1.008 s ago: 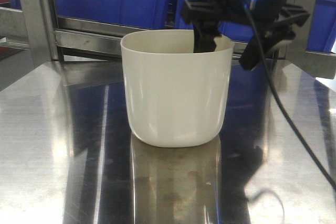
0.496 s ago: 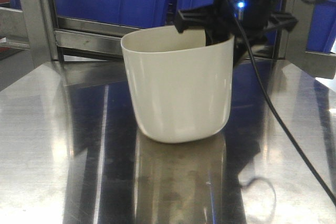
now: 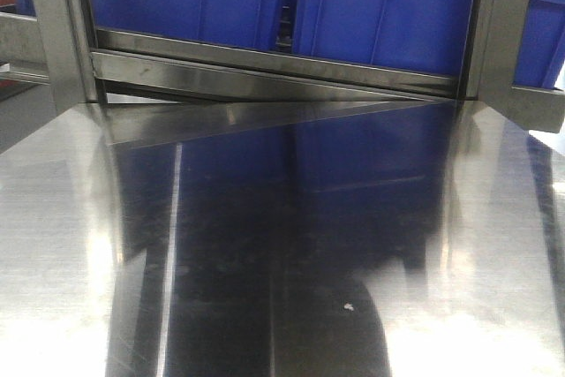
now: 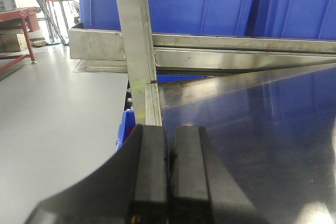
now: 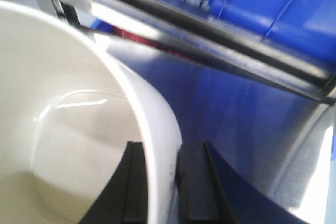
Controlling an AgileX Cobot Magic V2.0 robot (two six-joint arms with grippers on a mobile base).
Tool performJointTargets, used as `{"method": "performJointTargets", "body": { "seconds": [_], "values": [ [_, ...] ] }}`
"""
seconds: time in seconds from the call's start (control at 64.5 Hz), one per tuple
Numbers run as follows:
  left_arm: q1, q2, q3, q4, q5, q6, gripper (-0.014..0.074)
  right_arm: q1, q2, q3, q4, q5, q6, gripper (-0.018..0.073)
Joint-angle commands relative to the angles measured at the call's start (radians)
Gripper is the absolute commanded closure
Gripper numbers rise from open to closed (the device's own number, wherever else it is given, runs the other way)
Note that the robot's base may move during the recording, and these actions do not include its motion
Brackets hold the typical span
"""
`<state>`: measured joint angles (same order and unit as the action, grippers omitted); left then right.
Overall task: Move white bin to right shelf second layer
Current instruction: 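Lift the white bin off the table with the right gripper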
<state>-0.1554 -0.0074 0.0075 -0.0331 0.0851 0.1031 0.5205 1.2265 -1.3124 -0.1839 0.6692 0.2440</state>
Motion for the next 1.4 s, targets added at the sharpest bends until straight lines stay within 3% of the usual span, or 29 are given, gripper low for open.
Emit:
{"method": "performJointTargets", "body": {
  "seconds": [0.0, 0.341, 0.698, 1.38],
  "values": [
    [-0.001, -0.014, 0.037, -0.002, -0.085, 0.002, 0.0512, -0.019, -0.115, 0.046, -0.028, -0.097, -0.003, 0.0489],
    [-0.001, -0.014, 0.037, -0.002, -0.085, 0.002, 0.0512, -0.18, -0.431, 0.462, -0.025, -0.176, 0.073, 0.0489],
    [-0.001, -0.014, 0.037, -0.002, -0.085, 0.002, 0.0512, -0.339, -0.663, 0.637, -0.025, -0.179, 0.073, 0.0489],
    [-0.001, -0.014, 0.037, -0.002, -0.085, 0.002, 0.0512, -0.353, -0.681, 0.639, -0.023, -0.193, 0.073, 0.0489]
  ]
}}
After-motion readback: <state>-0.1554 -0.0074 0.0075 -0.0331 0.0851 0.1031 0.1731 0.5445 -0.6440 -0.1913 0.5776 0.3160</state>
